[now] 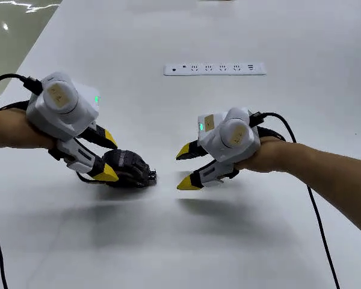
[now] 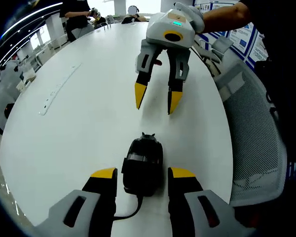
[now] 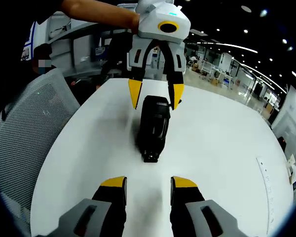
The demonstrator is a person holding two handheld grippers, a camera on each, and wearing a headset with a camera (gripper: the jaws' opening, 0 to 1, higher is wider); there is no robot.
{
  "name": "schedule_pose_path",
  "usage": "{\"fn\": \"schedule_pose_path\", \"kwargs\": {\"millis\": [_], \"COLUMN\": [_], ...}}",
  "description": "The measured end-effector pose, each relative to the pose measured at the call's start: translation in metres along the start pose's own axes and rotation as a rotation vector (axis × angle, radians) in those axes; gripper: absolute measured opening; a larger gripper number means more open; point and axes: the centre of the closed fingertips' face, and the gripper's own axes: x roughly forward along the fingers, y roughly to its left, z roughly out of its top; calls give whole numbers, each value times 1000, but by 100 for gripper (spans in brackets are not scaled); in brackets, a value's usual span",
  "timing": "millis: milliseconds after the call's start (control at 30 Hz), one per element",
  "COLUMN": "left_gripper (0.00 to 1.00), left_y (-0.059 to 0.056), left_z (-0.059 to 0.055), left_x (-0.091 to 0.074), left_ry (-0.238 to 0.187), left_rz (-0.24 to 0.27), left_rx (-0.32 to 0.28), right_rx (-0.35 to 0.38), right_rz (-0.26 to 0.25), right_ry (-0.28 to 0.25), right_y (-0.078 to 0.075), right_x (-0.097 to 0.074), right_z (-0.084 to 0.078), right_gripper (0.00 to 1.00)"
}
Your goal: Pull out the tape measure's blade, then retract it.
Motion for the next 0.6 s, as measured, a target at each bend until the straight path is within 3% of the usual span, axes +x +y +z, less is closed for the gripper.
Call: {"fn": "schedule_pose_path", "kwargs": {"millis": [333,600], "left_gripper": [30,29], "left_y": [-1,0], "left_z": [-2,-2], "left_x": [9,14], "left_ry": [47,45], "left_rz": [-25,-36], "left_rx": [38,62], "right_rx": [7,23], "right_rz": [25,38], "right_ry": [5,9], "right_y": [-2,-2], "right_x": [20,35], "right_z": [8,12], "right_gripper": [27,23]}}
